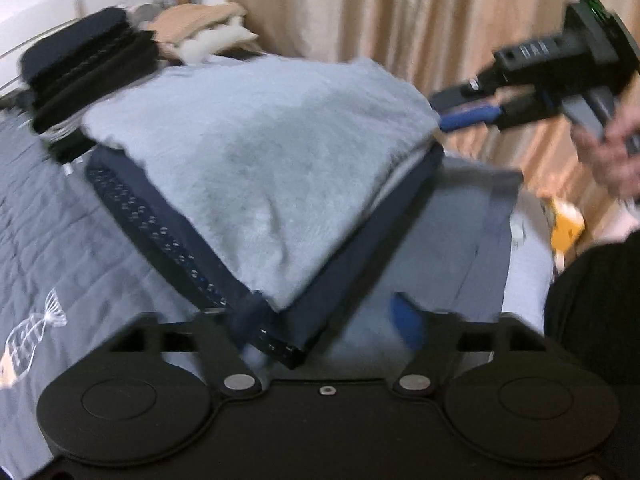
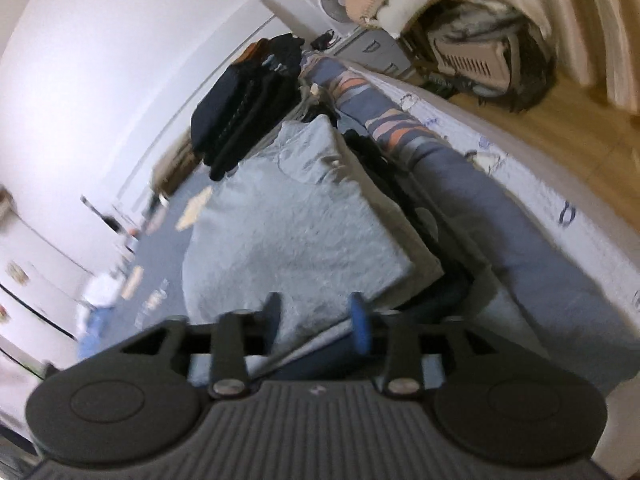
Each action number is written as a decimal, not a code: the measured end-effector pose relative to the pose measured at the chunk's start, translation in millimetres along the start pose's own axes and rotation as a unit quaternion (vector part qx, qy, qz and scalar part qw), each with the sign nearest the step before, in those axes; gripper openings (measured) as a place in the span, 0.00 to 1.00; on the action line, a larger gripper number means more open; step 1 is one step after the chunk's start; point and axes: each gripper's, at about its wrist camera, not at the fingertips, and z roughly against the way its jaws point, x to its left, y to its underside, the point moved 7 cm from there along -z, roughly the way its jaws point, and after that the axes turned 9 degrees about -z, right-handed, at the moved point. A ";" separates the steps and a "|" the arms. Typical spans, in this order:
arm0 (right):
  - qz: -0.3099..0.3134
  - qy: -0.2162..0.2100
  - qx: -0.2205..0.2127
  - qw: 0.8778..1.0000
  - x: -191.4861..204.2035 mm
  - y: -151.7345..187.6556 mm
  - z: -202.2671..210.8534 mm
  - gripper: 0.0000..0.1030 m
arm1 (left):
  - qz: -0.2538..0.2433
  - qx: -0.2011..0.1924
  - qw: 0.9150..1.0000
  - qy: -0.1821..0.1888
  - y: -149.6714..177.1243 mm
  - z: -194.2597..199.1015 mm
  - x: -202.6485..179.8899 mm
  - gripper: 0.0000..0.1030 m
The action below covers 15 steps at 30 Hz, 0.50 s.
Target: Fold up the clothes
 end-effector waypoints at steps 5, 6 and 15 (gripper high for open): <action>0.043 0.034 0.000 0.999 17.7 4.5 6.2 0.48 | 0.055 -0.009 0.998 -0.016 -17.5 17.1 6.6 0.94; 0.052 0.044 0.000 0.998 21.1 5.1 7.7 0.51 | 0.064 -0.013 0.998 -0.017 -21.6 21.0 7.7 1.00; 0.095 0.114 -0.015 0.989 48.9 4.3 21.1 0.58 | 0.095 -0.005 0.993 -0.071 -57.3 40.9 20.8 1.00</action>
